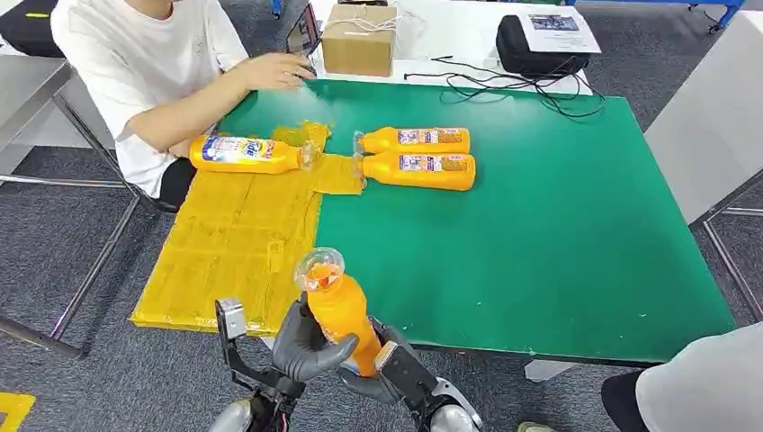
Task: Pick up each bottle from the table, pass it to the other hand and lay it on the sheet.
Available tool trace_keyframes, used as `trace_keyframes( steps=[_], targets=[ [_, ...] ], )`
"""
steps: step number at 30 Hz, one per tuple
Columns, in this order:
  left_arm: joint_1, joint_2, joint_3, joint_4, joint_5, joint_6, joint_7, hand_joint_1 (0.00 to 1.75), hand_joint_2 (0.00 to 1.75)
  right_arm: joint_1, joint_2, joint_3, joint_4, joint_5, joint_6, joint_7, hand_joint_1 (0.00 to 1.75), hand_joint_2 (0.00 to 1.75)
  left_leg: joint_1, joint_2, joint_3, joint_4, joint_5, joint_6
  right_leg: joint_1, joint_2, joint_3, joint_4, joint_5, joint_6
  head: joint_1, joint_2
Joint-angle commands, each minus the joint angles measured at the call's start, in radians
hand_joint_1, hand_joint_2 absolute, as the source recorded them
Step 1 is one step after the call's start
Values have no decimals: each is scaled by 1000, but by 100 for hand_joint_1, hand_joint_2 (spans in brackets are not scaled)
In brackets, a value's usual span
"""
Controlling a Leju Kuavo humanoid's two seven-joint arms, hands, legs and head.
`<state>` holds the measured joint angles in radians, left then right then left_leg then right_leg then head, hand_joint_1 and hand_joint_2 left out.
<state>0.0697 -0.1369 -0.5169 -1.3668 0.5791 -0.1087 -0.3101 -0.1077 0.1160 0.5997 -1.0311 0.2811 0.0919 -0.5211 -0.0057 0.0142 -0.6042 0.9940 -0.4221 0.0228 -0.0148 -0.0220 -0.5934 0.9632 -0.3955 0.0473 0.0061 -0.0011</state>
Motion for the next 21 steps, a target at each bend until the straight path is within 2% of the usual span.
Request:
trace_keyframes(
  steps=[1, 6, 8, 9, 10, 11, 14, 15, 16, 17, 18, 19, 21],
  targets=[
    [-29, 14, -25, 71, 6, -11, 13, 0, 175, -49, 3, 50, 22, -2, 16, -7, 175, 175, 1, 1, 4, 0, -2, -2, 1, 3, 4, 0, -1, -2, 0, 0],
    [-31, 27, -43, 89, 4, -122, -26, 0, 175, -67, 16, 56, 63, -7, 39, -32, 175, 175, 0, 1, 2, -1, -1, -1, 0, 2, 1, 0, 0, -1, 0, 0],
    [-35, 27, -48, 89, -47, -111, -55, 0, 175, -69, 16, 56, 68, -6, 37, -34, 175, 175, 1, 1, 3, 0, -1, -1, 0, 3, 2, 0, -1, -1, 0, 0],
    [-37, 25, -50, 89, -86, -83, -65, 7, 175, -72, 14, 58, 76, -1, 34, -24, 175, 175, 1, 1, 4, 0, -2, -2, 1, 4, 4, 0, -1, -2, 0, 0],
    [-36, 25, -53, 85, -140, -29, -67, 161, 175, -72, 16, 54, 82, 12, 5, 26, 175, 175, 1, 0, 4, -1, -1, -2, 0, 2, 3, 0, -1, -2, 0, 0],
    [-32, 24, -56, 79, -187, 18, -66, 175, 175, -70, 12, 64, 76, 45, -36, 45, 175, 175, 1, 0, 3, 0, -1, -1, 1, 2, 3, 0, -1, -2, 0, 0],
    [-21, 22, -49, 64, -177, -11, -67, 175, 175, -66, 13, 62, 60, 49, -41, 53, 175, 175, 1, 0, 4, 0, -2, -2, 1, 2, 3, -1, -1, -2, 0, 0],
    [-16, 30, -53, 56, -171, -26, -60, 175, 175, -63, 16, 63, 50, 52, -42, 58, 164, 175, 1, 1, 4, 0, -2, -2, 1, 3, 4, 0, -1, -2, 0, 0],
    [-12, 35, -55, 48, -192, -20, -65, 175, 175, -54, 27, 52, 38, 39, -39, 53, 112, 175, 1, 0, 3, 0, -1, -1, 0, 2, 2, 0, -1, -2, 0, 0],
    [-11, 34, -53, 48, -193, -19, -64, 175, 175, -50, 33, 48, 33, 33, -39, 52, 16, 175, 1, 1, 2, 0, -1, -1, 0, 2, 1, 0, -1, -1, 0, 0],
    [-11, 33, -48, 50, -198, -15, -64, 175, 175, -42, 44, 37, 18, 22, -46, 40, 0, 175, 2, 1, 5, 1, -3, -2, 1, 4, 4, 0, -2, -2, 0, 0],
    [-9, 31, -40, 51, -208, 2, -66, 175, 175, -33, 57, 20, 4, 7, -62, 27, 0, 0, 1, 1, 3, 0, -1, -1, 0, 3, 2, 0, -1, -1, 0, 0],
    [-9, 30, -30, 50, -208, 5, -66, 175, 175, -25, 63, 13, -20, 1, -70, 29, 0, 0, 1, 1, 4, 0, -3, -2, 1, 3, 4, 1, -2, -2, 0, 0]
  ],
)
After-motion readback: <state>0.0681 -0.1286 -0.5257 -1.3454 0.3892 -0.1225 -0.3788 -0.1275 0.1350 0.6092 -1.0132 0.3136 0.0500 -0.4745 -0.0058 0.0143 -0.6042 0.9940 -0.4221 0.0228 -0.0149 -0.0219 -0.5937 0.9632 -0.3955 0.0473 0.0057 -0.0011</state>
